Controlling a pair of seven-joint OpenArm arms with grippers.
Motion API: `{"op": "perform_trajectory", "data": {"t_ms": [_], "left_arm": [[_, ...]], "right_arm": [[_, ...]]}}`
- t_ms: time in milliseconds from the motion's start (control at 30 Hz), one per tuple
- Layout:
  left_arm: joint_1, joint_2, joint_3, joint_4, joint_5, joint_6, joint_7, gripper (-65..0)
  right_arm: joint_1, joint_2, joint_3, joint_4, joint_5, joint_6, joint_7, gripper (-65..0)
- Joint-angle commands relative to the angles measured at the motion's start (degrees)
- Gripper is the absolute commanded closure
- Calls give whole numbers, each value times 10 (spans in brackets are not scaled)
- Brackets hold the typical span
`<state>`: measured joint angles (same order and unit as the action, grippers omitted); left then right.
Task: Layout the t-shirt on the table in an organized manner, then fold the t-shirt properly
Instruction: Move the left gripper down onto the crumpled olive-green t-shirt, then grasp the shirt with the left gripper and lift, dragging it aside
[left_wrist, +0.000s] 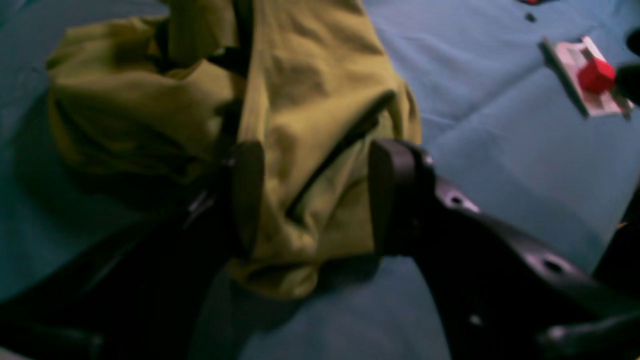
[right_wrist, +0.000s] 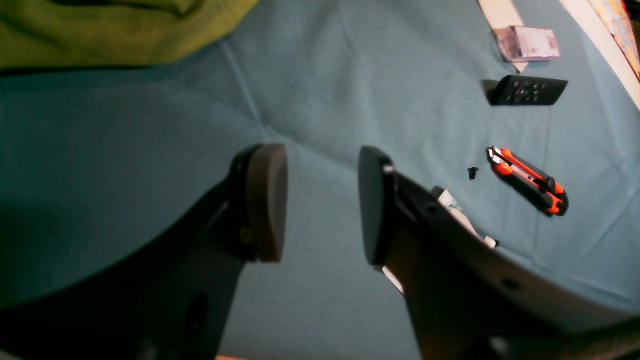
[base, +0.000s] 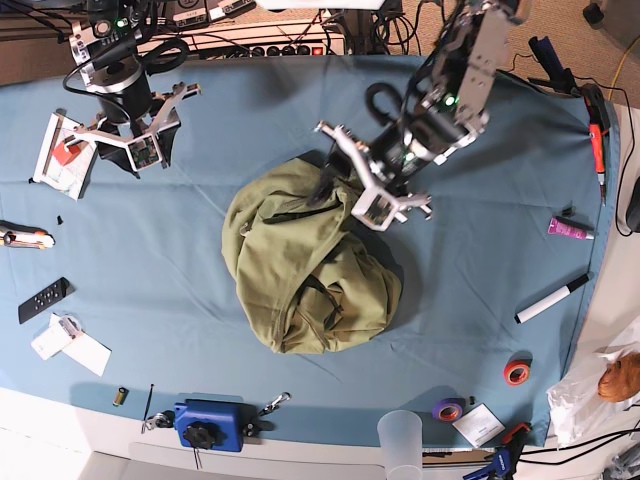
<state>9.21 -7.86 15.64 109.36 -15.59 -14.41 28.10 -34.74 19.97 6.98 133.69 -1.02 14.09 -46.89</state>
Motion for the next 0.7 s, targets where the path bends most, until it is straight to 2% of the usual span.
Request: {"op": "perform_trajectory", "data": {"t_ms": [0, 100, 200, 400, 533, 667], "left_arm": [[-12, 7, -1, -1, -4, 0, -10, -328], [-32, 15, 0, -28, 3, 5, -7, -328], [-46, 15, -1, -42, 24, 28, 11, -328], [-55, 15, -1, -72, 26, 31, 26, -304], [-58, 15, -1, -80, 50, 56, 28, -305], [-65, 15, 0, -81, 53, 56, 35, -303]], "right_arm": [[7, 5, 3, -8, -3, -7, 14, -241], [25, 5, 3, -39, -3, -7, 15, -241], [41, 5, 3, -52, -3, -7, 15, -241], [65, 5, 3, -59, -3, -7, 18, -241], [71, 5, 3, -59, -3, -6, 18, -241], [71, 5, 3, -59, -3, -6, 19, -241]]}}
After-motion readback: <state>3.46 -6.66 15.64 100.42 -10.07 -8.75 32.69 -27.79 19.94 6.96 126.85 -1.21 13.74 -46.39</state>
